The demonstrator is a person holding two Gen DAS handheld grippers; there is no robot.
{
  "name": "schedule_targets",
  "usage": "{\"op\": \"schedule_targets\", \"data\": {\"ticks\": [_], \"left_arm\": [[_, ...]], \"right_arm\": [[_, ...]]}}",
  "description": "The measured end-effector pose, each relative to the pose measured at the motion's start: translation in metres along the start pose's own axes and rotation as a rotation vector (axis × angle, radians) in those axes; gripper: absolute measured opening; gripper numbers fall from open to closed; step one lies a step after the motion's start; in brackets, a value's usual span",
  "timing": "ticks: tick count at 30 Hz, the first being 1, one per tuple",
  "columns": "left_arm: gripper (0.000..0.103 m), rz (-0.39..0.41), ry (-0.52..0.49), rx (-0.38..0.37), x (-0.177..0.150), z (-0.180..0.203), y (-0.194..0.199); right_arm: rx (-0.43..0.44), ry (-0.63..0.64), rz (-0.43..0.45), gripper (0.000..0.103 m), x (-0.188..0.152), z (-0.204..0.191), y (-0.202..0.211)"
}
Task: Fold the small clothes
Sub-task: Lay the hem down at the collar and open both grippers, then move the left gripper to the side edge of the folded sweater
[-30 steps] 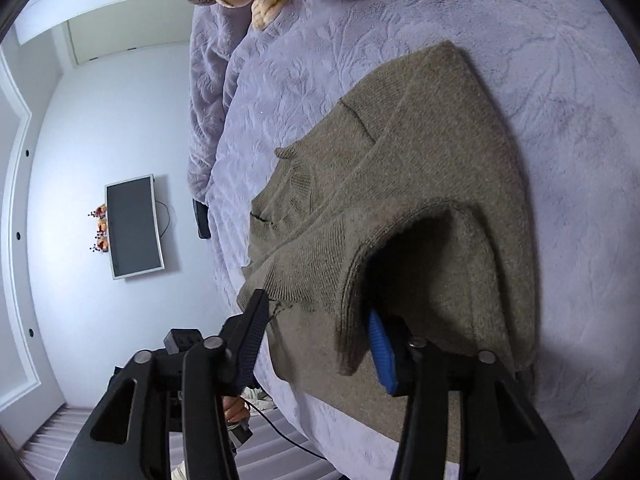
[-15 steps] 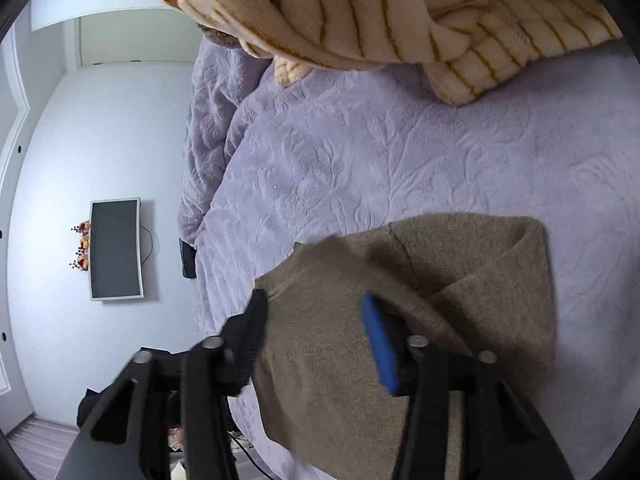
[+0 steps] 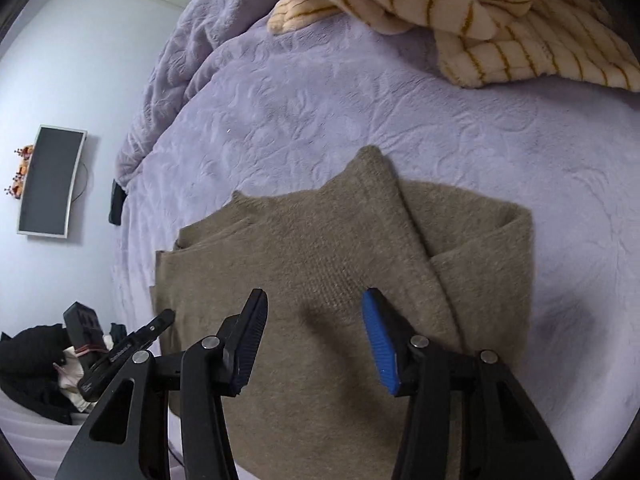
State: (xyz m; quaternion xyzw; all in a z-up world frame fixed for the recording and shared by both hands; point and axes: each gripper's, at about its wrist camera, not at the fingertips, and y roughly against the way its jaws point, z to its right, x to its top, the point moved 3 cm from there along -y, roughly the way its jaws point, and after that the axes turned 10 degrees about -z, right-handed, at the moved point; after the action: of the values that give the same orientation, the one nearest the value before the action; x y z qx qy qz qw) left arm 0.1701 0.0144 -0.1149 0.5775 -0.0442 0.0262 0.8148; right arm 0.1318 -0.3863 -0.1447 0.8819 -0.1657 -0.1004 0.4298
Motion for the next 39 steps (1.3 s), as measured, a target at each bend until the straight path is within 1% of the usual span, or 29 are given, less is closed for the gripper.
{"op": "schedule_targets", "data": {"ticks": [2,5,7,8,9,10,14,16,20,21,23,26,28,30,31,32,33,34,35,37,39], "left_arm": [[0.016,-0.002,-0.025,0.042,-0.003,0.001,0.006],[0.016,-0.014,-0.072,0.108,-0.013,0.003,0.013],[0.044,-0.027,-0.096,0.127,-0.025,0.006,0.017],[0.072,-0.021,-0.1,0.146,-0.032,0.007,0.02],[0.077,-0.003,-0.108,0.165,-0.039,0.01,0.024],[0.077,0.004,-0.12,0.174,-0.046,0.013,0.027],[0.077,-0.026,-0.117,0.168,-0.071,0.021,0.028],[0.077,-0.035,-0.123,0.185,-0.085,0.025,0.029],[0.077,-0.051,-0.128,0.208,-0.111,0.024,0.036],[0.079,-0.058,-0.125,0.209,-0.116,0.024,0.037],[0.079,-0.074,-0.122,0.219,-0.128,0.023,0.038],[0.079,-0.095,-0.13,0.25,-0.146,0.023,0.038],[0.079,-0.103,-0.13,0.261,-0.156,0.023,0.038],[0.079,-0.118,-0.118,0.257,-0.165,0.021,0.037],[0.079,-0.124,-0.112,0.256,-0.168,0.02,0.037],[0.079,-0.131,-0.109,0.258,-0.172,0.02,0.036],[0.079,-0.135,-0.106,0.261,-0.175,0.019,0.036],[0.079,-0.138,-0.103,0.264,-0.178,0.019,0.036],[0.079,-0.141,-0.101,0.265,-0.18,0.019,0.036],[0.079,-0.144,-0.092,0.26,-0.184,0.02,0.037],[0.079,-0.148,-0.081,0.248,-0.186,0.019,0.04]], "right_arm": [[-0.03,-0.019,0.034,0.054,0.003,0.007,0.011],[-0.033,-0.037,0.056,0.055,0.002,0.012,0.031],[-0.043,-0.028,0.056,0.057,-0.004,0.013,0.039],[-0.041,-0.023,0.054,0.057,-0.01,0.012,0.043],[-0.04,-0.02,0.049,0.058,-0.017,0.012,0.046],[-0.038,-0.02,0.042,0.059,-0.025,0.013,0.049],[-0.03,-0.032,0.016,0.06,-0.057,0.013,0.048],[-0.038,-0.04,0.0,0.061,-0.075,0.016,0.046],[-0.057,-0.032,-0.026,0.07,-0.109,0.017,0.045],[-0.072,-0.022,-0.032,0.072,-0.118,0.016,0.046],[-0.111,-0.001,-0.033,0.076,-0.132,0.016,0.048],[-0.184,0.014,-0.031,0.076,-0.149,0.022,0.049],[-0.221,-0.013,-0.047,0.076,-0.157,0.033,0.046],[-0.203,-0.053,-0.062,0.075,-0.163,0.045,0.043],[-0.18,-0.076,-0.069,0.071,-0.167,0.051,0.042],[-0.143,-0.104,-0.079,0.058,-0.17,0.056,0.039],[-0.114,-0.12,-0.09,0.039,-0.172,0.06,0.036],[-0.112,-0.126,-0.095,0.027,-0.172,0.06,0.034],[-0.121,-0.12,-0.091,0.007,-0.171,0.06,0.034],[-0.129,-0.097,-0.075,0.007,-0.167,0.058,0.04],[-0.185,-0.082,-0.073,0.007,-0.165,0.058,0.043]]}}
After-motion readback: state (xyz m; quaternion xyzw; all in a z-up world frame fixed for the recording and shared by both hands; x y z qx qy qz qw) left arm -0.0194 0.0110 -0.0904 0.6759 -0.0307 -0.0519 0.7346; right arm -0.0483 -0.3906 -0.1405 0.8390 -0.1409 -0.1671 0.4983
